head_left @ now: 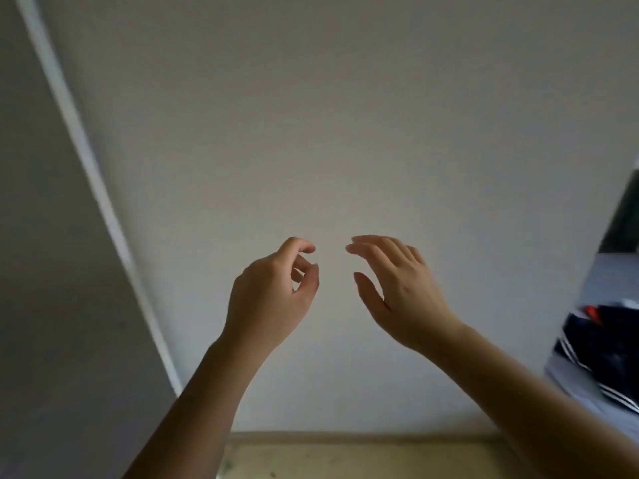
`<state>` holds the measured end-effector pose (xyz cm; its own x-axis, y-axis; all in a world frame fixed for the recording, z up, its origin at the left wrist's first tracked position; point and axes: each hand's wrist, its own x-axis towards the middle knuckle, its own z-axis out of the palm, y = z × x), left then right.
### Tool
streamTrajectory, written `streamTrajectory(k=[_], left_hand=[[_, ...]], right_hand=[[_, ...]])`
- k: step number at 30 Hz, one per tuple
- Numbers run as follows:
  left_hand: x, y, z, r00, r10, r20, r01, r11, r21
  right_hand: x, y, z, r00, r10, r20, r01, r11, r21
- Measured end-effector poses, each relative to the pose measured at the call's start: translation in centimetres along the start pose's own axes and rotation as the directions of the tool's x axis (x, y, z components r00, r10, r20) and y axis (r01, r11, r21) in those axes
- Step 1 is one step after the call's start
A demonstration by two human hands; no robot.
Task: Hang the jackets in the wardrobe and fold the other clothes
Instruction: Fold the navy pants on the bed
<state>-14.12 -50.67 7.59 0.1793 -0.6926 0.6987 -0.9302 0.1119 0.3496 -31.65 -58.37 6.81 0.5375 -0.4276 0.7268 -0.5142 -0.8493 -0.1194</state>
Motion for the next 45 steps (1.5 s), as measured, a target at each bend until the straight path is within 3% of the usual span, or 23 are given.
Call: streamTrajectory(k=[9,14,17,21,25,32,37,40,45], left_hand=[[5.8,11.3,26.1,0.936,0.187,0.298,-0.103,0.956,-0.275],[8.3,19.4,40.0,0.835,0.29,0.467,-0.088,0.909,-0.407],[8.4,25.6,47.3,0.745,0.377,0.55,-0.098,0.878,-0.469],[7.2,34.5,55.9,0.613,0.474,0.632,-0.111,0.843,-0.526],[5.9,41.8,63.2,0.509,0.541,0.669,-0.162,0.824,-0.543],[7.9,49.4,76.5,0.431,0.418,0.8,-0.138,0.906,-0.399],[8.9,51.0,90.6,0.309,0.213,0.927,-0.09,0.977,-0.195],[9.1,50.8,100.1,0.208,0.1,0.973,-0.087,0.993,-0.083],[8.5,49.4,117.0,0.131,-0.021,0.991,-0.051,0.998,0.028]], right_hand=[[-10.0,23.9,-2.9,0.923,0.383,0.029,-0.367,0.902,-0.227],[-17.0,35.8,-6.9,0.775,0.631,0.033,-0.59,0.74,-0.323],[-22.4,41.2,-10.5,0.663,0.748,-0.038,-0.709,0.611,-0.353],[-30.4,47.6,-15.1,0.506,0.855,-0.117,-0.819,0.433,-0.376],[-36.3,55.1,-18.4,0.426,0.898,-0.108,-0.849,0.356,-0.39],[-40.3,70.1,-20.3,0.372,0.928,-0.01,-0.869,0.345,-0.354],[-42.7,82.1,-15.9,0.175,0.97,0.167,-0.917,0.222,-0.331],[-45.4,88.9,-12.1,0.087,0.975,0.204,-0.927,0.154,-0.341],[-51.3,100.6,-3.2,-0.129,0.965,0.23,-0.959,-0.062,-0.276]])
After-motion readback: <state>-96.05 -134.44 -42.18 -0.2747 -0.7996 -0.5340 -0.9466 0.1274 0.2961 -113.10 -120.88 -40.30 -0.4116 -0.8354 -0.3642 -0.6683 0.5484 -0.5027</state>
